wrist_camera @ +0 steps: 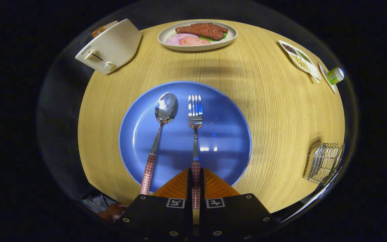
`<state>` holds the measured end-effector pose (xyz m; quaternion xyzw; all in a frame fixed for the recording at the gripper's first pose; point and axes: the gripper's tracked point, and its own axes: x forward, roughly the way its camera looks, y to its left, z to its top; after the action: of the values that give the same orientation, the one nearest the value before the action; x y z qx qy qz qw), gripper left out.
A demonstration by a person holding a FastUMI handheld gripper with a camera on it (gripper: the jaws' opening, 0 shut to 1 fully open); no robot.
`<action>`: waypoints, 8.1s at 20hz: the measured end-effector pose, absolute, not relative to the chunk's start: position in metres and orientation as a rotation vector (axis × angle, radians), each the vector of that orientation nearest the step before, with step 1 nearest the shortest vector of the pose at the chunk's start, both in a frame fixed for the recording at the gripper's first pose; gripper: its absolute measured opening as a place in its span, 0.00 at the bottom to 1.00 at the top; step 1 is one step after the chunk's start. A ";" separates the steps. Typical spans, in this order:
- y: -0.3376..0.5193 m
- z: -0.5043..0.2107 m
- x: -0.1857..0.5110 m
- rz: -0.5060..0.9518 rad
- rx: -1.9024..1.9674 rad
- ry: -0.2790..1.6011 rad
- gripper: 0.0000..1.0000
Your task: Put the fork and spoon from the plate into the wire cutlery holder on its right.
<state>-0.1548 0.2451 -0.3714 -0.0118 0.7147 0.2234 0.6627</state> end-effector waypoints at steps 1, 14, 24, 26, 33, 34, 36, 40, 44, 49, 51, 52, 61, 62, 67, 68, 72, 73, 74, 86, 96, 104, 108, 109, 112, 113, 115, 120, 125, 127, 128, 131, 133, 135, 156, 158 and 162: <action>0.241 -0.367 -0.152 0.506 -0.018 1.595 0.08; 0.089 -0.295 -0.122 0.417 0.033 1.482 0.08; -0.042 -0.291 -0.123 0.421 -0.108 1.646 0.08; -0.053 -0.294 -0.130 0.461 -0.125 1.714 0.08; -0.089 -0.301 -0.137 0.568 -0.214 1.903 0.08; -0.093 -0.303 -0.137 0.585 -0.234 1.929 0.08; -0.102 -0.307 -0.136 0.614 -0.284 1.975 0.08; -0.104 -0.311 -0.127 0.648 -0.335 2.053 0.08; -0.100 -0.314 -0.122 0.703 -0.406 2.128 0.08; -0.098 -0.321 -0.115 0.686 -0.433 2.214 0.08; -0.096 -0.327 -0.106 0.668 -0.419 2.218 0.08; -0.094 -0.329 -0.100 0.653 -0.404 2.220 0.09; -0.079 -0.329 -0.072 0.646 -0.282 2.111 0.22; -0.075 -0.327 -0.067 0.649 -0.264 2.075 0.26; -0.048 -0.311 -0.036 0.620 -0.130 1.832 0.45; -0.040 -0.304 -0.032 0.614 -0.074 1.787 0.54; -0.024 -0.291 -0.010 0.580 -0.012 1.543 0.80; -0.021 -0.285 -0.006 0.568 -0.012 1.478 0.84; -0.015 -0.279 -0.003 0.557 0.000 1.423 0.89; 0.025 -0.173 0.056 0.316 0.138 0.572 0.97; 0.067 -0.073 0.059 0.211 0.131 0.159 0.97; 0.167 -0.084 0.035 0.335 0.167 0.220 0.97; 0.208 -0.099 0.023 0.383 0.160 0.276 0.97; 0.218 -0.106 0.021 0.396 0.153 0.300 0.97; 0.244 -0.135 0.012 0.440 0.140 0.419 0.97; 0.254 -0.147 0.007 0.457 0.145 0.472 0.97; 0.267 -0.166 -0.003 0.484 0.153 0.564 0.97; 0.289 -0.227 -0.032 0.505 0.152 0.822 0.98; 0.296 -0.293 -0.073 0.497 0.116 1.125 0.98; 0.298 -0.309 -0.089 0.500 0.107 1.224 0.98; 0.297 -0.316 -0.096 0.501 0.089 1.262 0.97; 0.309 -0.341 -0.118 0.535 0.042 1.372 0.93; 0.313 -0.350 -0.129 0.541 0.018 1.434 0.88; 0.314 -0.358 -0.139 0.544 -0.023 1.493 0.83; 0.274 -0.351 -0.126 0.417 -0.031 1.495 0.05; 0.252 -0.339 -0.119 0.387 0.000 1.465 0.05; 0.192 -0.316 -0.108 0.331 0.018 1.420 0.05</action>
<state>-0.1085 0.1921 -0.3162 0.0082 0.6489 0.1511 0.7457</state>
